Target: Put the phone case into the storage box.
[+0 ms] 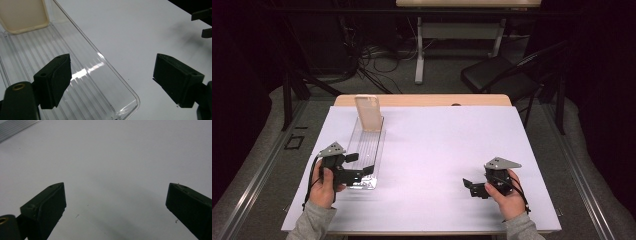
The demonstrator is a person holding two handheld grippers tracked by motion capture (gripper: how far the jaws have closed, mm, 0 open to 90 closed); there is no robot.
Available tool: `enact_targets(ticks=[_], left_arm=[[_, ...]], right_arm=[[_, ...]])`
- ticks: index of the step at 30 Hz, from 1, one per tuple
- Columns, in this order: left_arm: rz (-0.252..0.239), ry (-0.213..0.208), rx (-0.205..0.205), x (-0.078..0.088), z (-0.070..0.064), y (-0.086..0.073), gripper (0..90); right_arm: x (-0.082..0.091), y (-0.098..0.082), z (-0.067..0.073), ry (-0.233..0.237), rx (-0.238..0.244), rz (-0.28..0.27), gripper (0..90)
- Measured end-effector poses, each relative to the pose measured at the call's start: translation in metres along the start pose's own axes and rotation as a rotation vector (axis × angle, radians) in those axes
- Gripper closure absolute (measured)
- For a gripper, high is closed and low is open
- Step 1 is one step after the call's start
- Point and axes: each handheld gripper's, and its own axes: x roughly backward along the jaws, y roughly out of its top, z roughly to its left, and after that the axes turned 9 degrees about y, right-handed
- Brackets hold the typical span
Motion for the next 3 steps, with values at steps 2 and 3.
enact_targets(ticks=[2,3], left_arm=[[-0.003,0.000,0.002,0.0003,0.0002,0.0001,15.3],[-0.002,-0.002,0.003,0.0004,0.0003,0.0002,15.3]], right_arm=[[0.0001,0.0001,-0.0003,0.000,-0.002,0.000,2.7],[0.0001,0.0001,-0.0004,0.000,-0.002,0.000,2.7]])
